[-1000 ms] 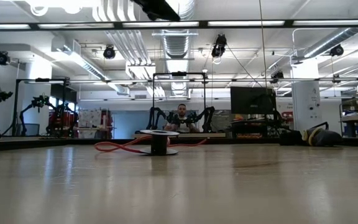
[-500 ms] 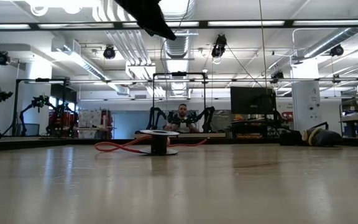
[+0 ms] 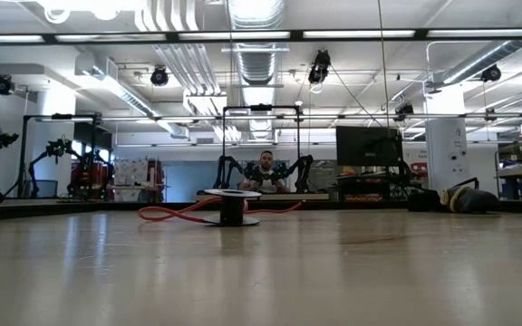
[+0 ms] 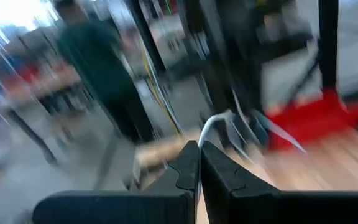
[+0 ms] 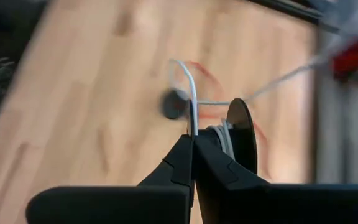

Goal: Coil cords
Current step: Uncoil the white wire from the spool

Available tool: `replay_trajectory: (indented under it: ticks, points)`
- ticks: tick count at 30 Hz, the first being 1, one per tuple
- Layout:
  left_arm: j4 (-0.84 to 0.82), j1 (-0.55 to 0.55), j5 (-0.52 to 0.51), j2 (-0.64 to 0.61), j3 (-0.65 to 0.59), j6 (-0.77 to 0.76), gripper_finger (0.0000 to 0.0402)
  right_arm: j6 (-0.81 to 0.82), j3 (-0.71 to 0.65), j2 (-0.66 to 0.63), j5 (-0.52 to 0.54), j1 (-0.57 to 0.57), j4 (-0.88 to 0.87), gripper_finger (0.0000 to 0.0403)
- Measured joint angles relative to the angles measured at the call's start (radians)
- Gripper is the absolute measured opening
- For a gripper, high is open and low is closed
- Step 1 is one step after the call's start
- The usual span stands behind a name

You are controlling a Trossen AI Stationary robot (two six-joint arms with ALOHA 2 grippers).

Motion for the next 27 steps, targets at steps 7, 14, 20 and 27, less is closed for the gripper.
replay_trajectory:
  ticks: [7, 14, 20, 27]
  points:
    - [0.263, 0.01, -0.032, -0.061, 0.003, -0.011, 0.0, -0.169, -0.001, 0.133, -0.392, 0.001, 0.202, 0.0]
    - [0.259, 0.093, -0.174, -0.028, 0.002, -0.001, 0.0, -0.326, -0.001, 0.157, -0.753, 0.003, 0.504, 0.0]
    - [0.132, 0.16, -0.173, 0.079, 0.0, -0.026, 0.0, -0.358, 0.005, 0.118, -0.799, 0.003, 0.668, 0.0]
    - [-0.035, 0.169, -0.173, 0.253, -0.002, -0.021, 0.0, -0.361, 0.006, 0.036, -0.697, 0.003, 0.714, 0.0]
